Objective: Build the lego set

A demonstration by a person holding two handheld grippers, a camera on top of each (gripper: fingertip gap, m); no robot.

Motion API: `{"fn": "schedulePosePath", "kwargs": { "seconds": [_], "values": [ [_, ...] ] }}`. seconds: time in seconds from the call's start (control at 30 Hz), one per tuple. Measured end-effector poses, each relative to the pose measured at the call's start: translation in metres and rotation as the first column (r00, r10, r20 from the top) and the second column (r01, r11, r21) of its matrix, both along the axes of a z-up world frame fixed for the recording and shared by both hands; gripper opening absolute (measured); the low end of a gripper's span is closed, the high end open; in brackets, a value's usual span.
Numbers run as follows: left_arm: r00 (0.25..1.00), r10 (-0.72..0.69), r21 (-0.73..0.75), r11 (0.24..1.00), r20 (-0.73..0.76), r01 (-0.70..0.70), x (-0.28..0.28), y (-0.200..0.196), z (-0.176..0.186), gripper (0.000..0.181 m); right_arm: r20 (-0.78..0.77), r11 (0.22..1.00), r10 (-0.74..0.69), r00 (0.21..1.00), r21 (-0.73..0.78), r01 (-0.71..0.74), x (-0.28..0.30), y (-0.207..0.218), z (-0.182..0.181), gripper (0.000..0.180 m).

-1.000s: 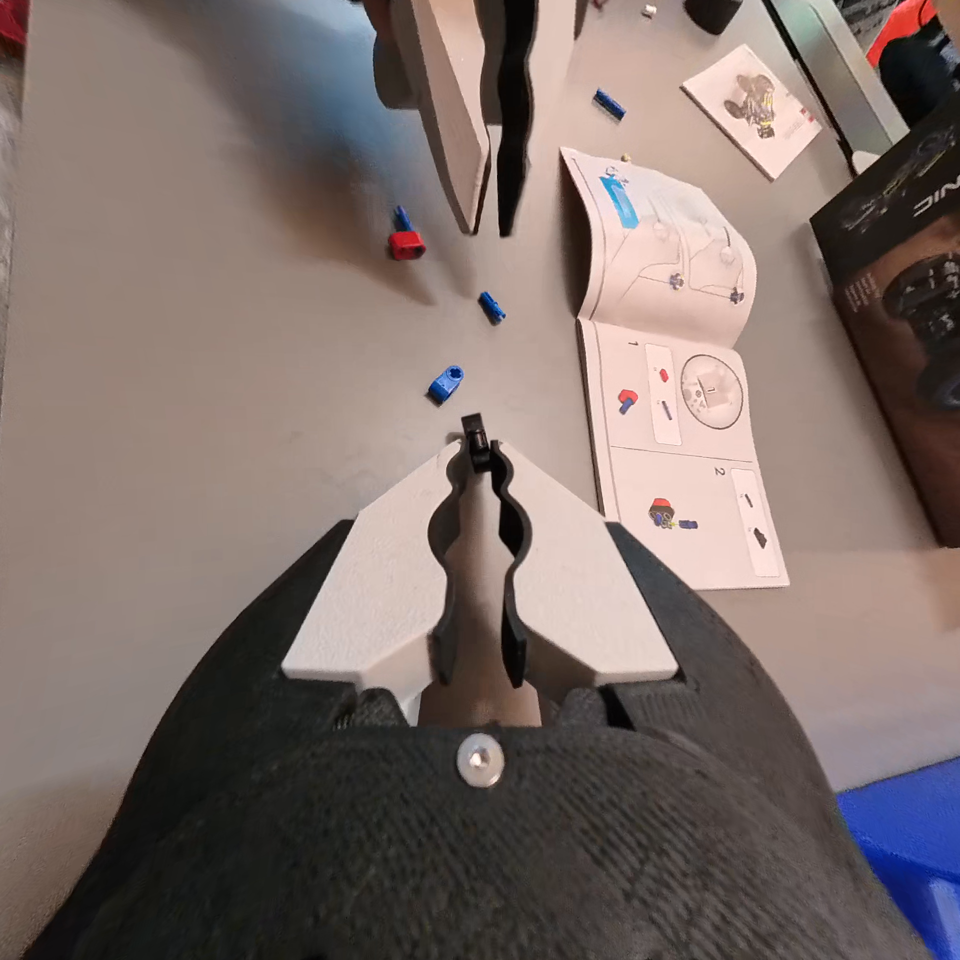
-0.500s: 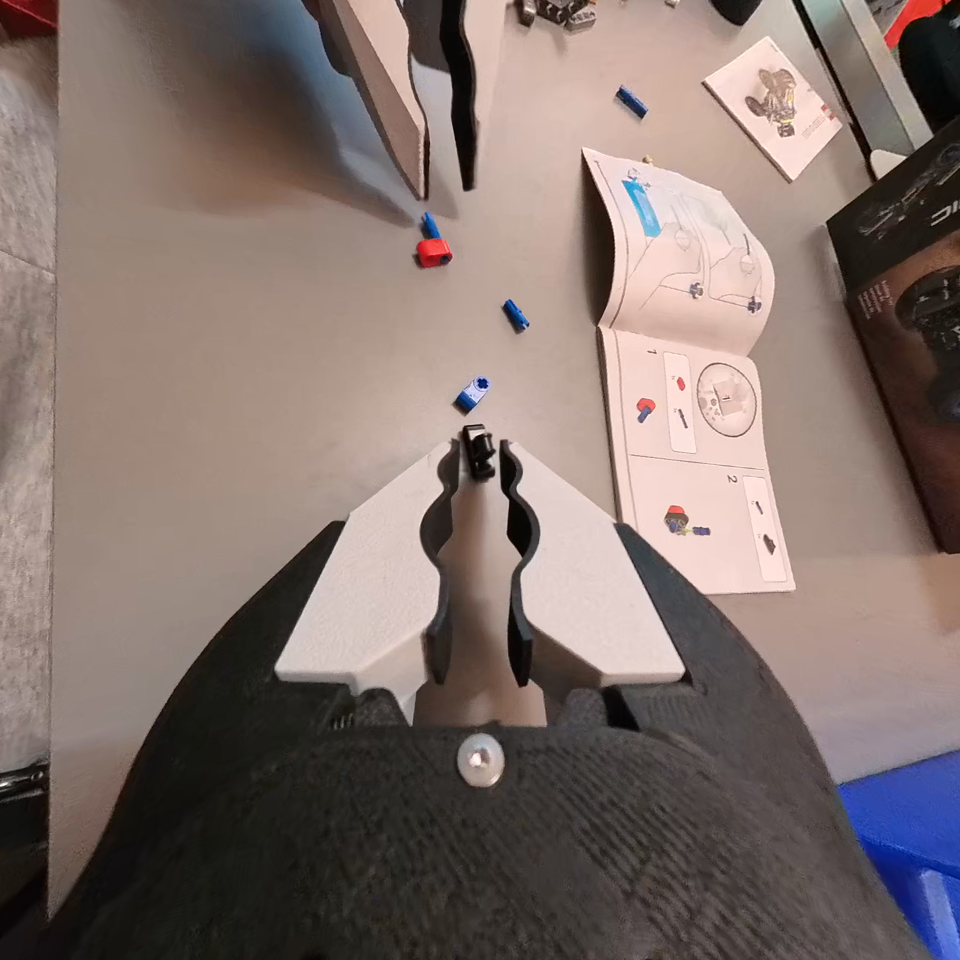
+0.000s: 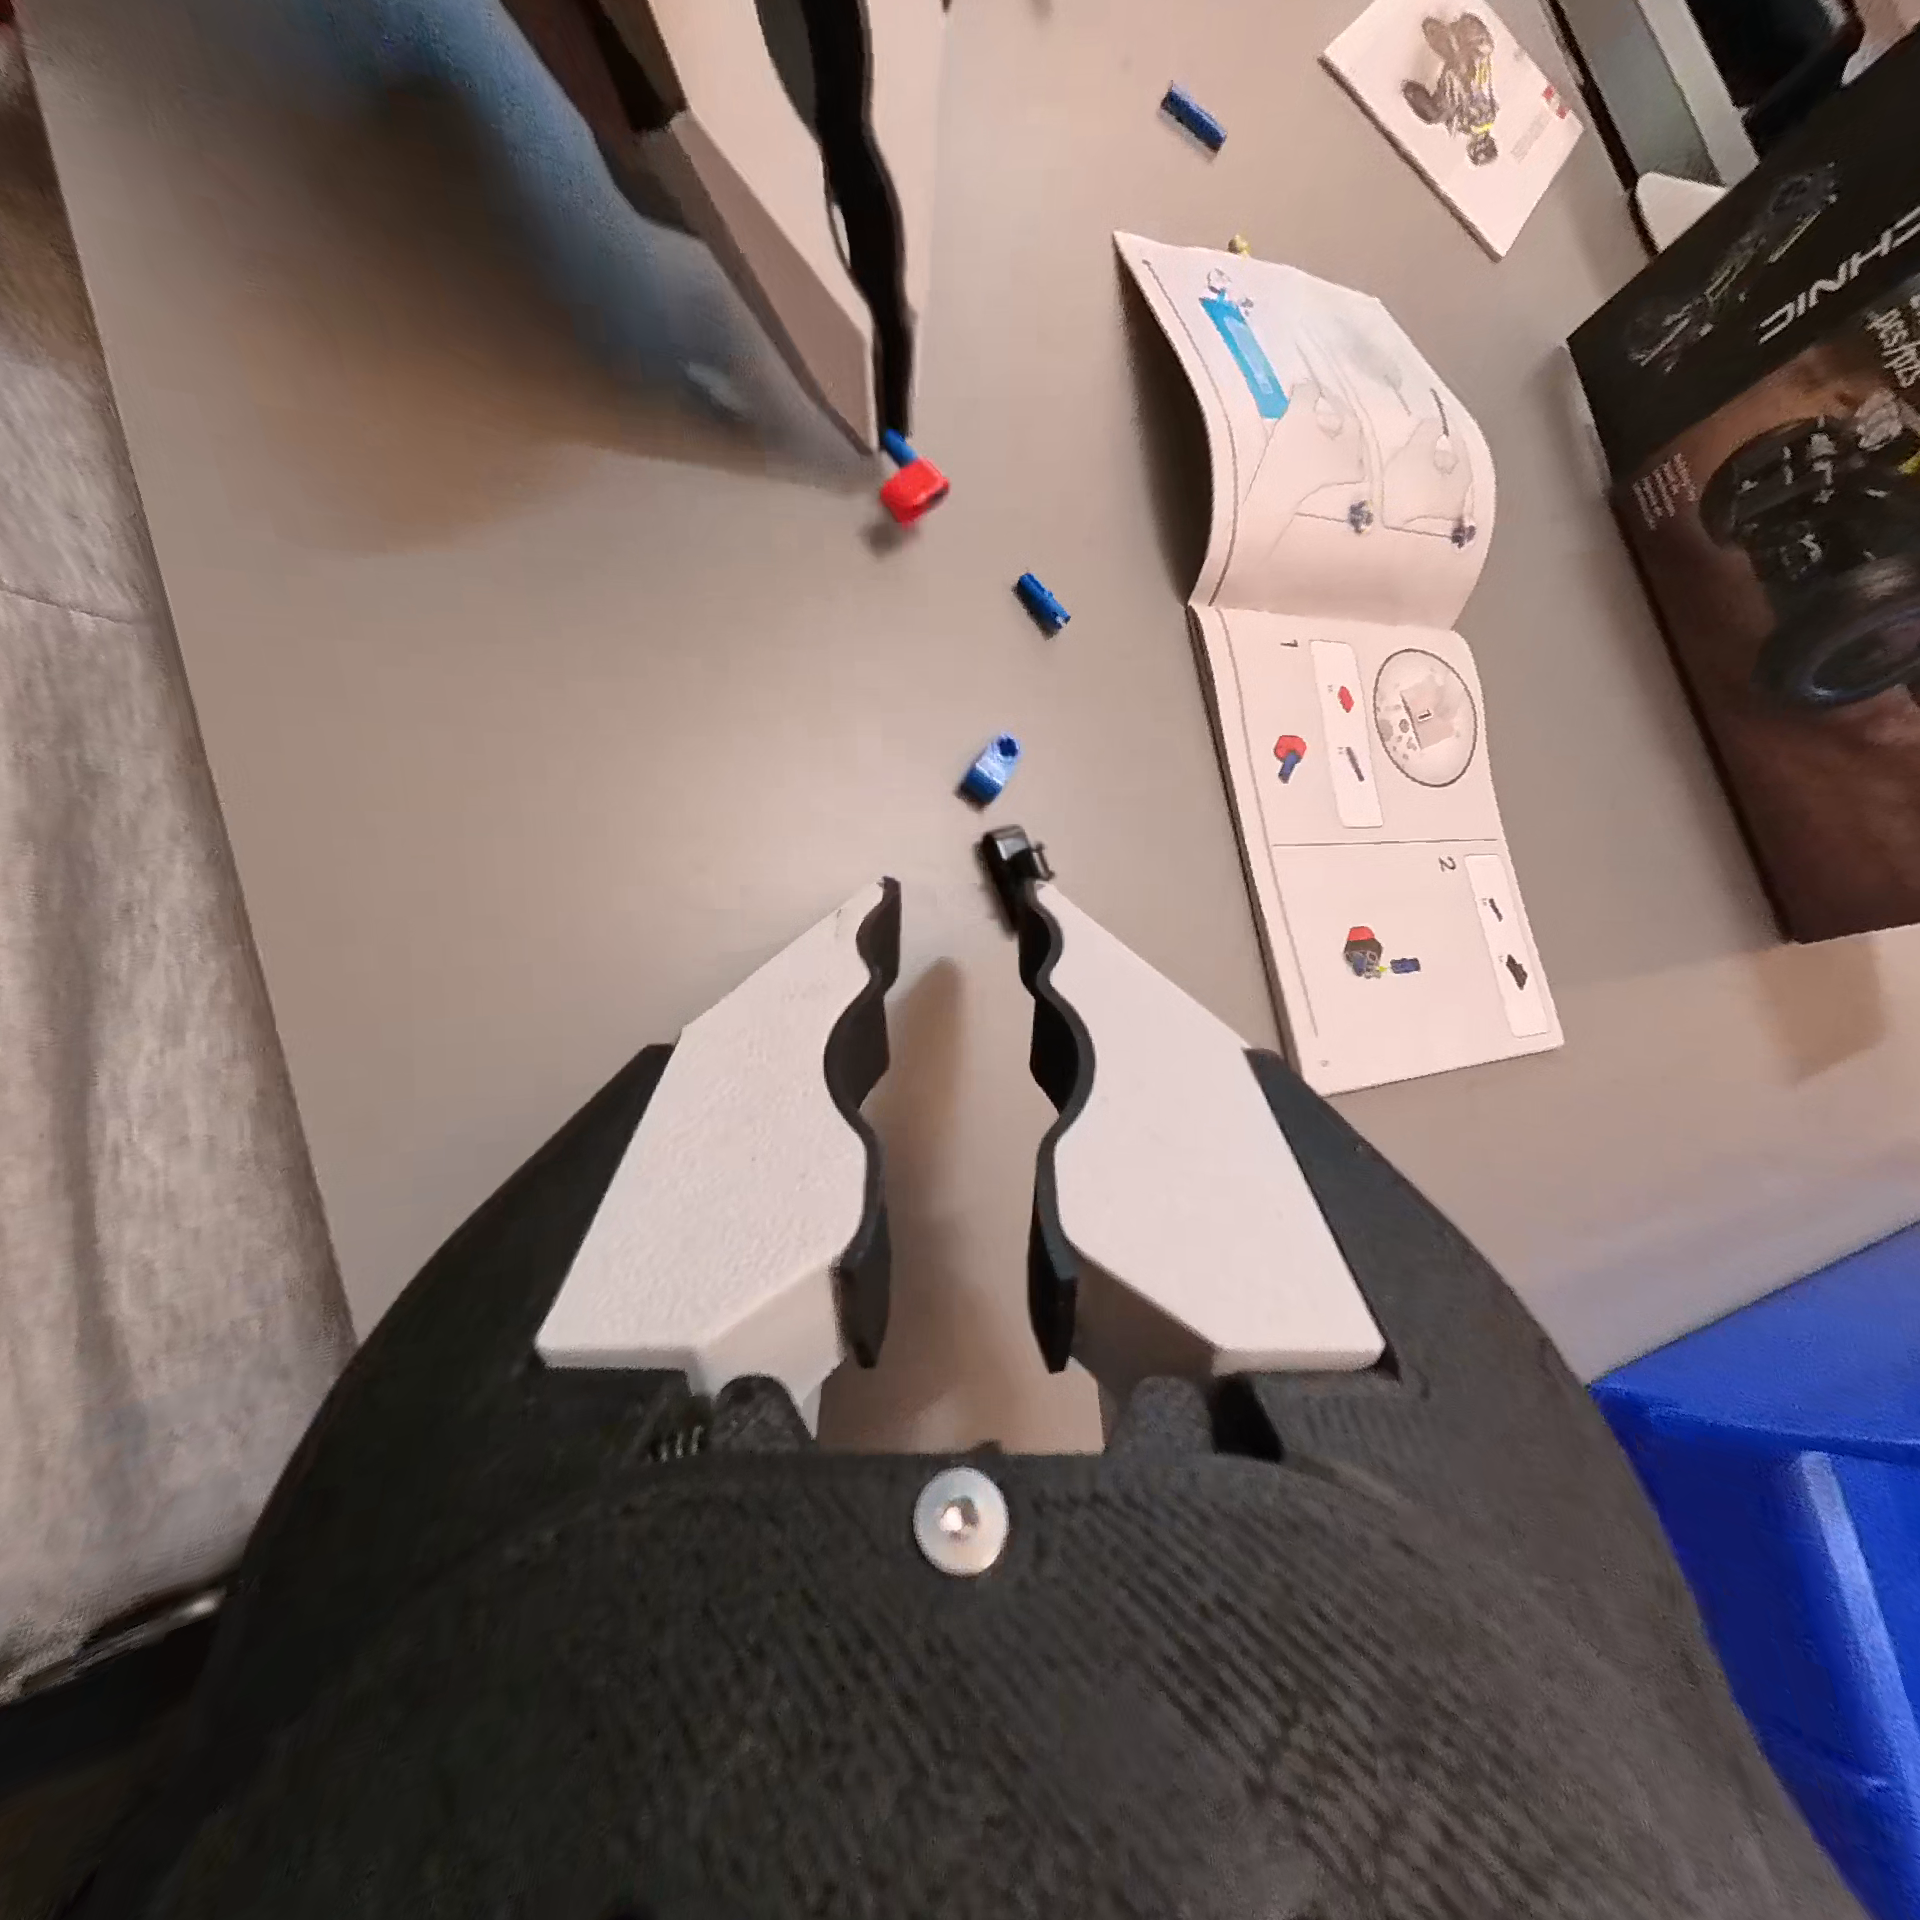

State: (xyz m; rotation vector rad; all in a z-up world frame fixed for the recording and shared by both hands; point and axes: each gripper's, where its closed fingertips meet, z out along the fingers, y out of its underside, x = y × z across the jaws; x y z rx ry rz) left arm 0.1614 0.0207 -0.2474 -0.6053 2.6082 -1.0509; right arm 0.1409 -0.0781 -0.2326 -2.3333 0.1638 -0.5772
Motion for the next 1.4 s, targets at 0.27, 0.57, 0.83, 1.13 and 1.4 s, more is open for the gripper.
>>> {"fn": "schedulePosePath", "kwargs": {
  "seconds": [0.27,0.57,0.83,1.13,1.4],
  "values": [
    [0.999,0.032,-0.158,0.987,0.027,-0.028,-0.006,-0.031,0.027,0.002,0.044,0.981,-0.152,0.987,0.128,0.145,0.003,0.023,0.013,0.016],
    [0.994,0.023,-0.219,0.976,0.110,0.002,-0.004,-0.050,0.034,0.003,-0.035,0.911,-0.236,0.971,0.340,0.234,0.012,0.031,0.030,0.010],
    [0.996,0.025,-0.294,0.956,0.089,0.002,-0.007,-0.057,0.039,0.003,0.034,0.912,-0.226,0.974,0.357,0.200,0.013,0.034,0.031,0.003],
    [0.996,0.072,-0.349,0.936,0.049,-0.050,-0.004,-0.056,0.042,0.003,0.073,0.902,-0.216,0.974,0.396,0.170,0.012,0.035,0.042,0.012],
    [0.982,0.063,-0.274,0.962,0.177,-0.012,-0.003,-0.057,0.044,0.003,0.013,0.893,-0.211,0.977,0.408,0.187,0.011,0.035,0.039,0.013]
  ]
}}
